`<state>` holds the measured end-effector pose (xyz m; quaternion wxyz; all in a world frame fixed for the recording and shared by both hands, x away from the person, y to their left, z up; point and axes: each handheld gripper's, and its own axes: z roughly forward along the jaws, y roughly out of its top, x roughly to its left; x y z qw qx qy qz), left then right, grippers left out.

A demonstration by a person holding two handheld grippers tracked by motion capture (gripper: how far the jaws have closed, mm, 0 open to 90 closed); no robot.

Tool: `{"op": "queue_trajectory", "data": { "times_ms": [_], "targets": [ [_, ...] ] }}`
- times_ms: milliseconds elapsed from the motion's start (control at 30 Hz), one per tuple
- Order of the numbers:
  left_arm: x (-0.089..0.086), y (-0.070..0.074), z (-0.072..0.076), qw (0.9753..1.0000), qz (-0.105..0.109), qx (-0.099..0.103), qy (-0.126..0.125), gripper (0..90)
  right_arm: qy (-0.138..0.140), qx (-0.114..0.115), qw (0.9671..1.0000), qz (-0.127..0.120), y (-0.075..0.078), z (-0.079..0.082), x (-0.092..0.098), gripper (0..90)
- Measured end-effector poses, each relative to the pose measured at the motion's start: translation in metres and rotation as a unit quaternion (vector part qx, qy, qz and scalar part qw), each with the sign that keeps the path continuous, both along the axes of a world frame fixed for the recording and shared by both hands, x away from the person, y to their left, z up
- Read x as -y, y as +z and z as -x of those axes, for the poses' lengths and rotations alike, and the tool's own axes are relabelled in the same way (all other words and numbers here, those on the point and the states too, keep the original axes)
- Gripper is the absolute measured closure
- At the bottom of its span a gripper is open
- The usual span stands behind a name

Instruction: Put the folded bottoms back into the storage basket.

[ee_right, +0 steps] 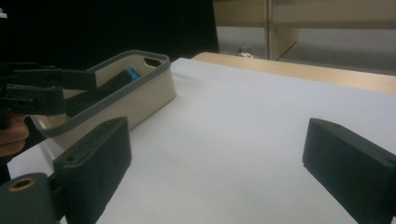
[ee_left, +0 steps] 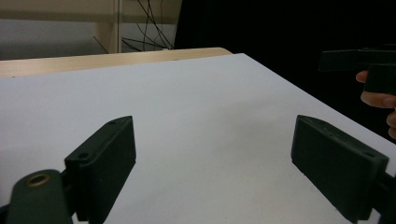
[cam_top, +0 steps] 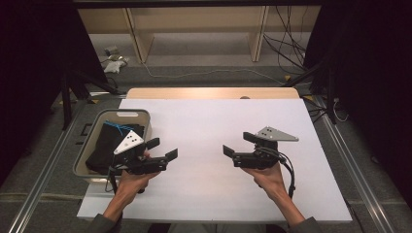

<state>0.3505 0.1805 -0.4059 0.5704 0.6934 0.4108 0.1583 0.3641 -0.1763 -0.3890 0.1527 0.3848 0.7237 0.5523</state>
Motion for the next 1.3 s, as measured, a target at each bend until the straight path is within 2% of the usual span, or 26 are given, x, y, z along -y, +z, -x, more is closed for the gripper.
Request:
{"op": "queue_trajectory", "data": {
  "times_ms": [167,267,333,467,567,633,900,1000,1300],
  "targets": [
    [-0.002,-0.002,0.003,0.9999,0.006,0.006,-0.006,12.4,-0.002,0.003,1.0000,0.002,-0.004,0.003,0.006,5.2],
    [-0.003,-0.004,0.004,0.9997,0.003,0.006,-0.024,12.5,0.014,0.010,0.9998,0.013,-0.005,0.006,0.008,1.7],
    [-0.001,-0.006,0.005,0.9996,-0.001,0.006,-0.029,12.5,0.013,0.019,0.9996,0.018,-0.006,0.008,0.011,1.1],
    [0.002,-0.008,0.009,0.9993,-0.004,0.014,-0.036,12.5,0.011,0.023,0.9996,0.014,-0.006,0.012,0.016,1.1],
    [0.005,-0.010,0.011,0.9990,-0.022,0.017,-0.036,12.0,0.008,0.025,0.9995,0.015,-0.008,0.014,0.019,1.1],
    [0.007,-0.011,0.011,0.9988,-0.025,0.018,-0.037,10.9,0.009,0.024,0.9996,0.015,-0.009,0.016,0.020,1.0],
    [0.009,-0.010,0.015,0.9984,-0.020,0.033,-0.042,5.0,0.001,0.025,0.9996,0.012,-0.011,0.023,0.027,0.4],
    [0.010,-0.010,0.017,0.9981,-0.021,0.036,-0.045,4.7,-0.005,0.023,0.9997,0.002,-0.012,0.024,0.031,0.3],
    [0.012,-0.012,0.024,0.9973,-0.022,0.046,-0.053,4.1,-0.013,0.032,0.9994,-0.003,-0.016,0.034,0.041,0.4]
  ]
}}
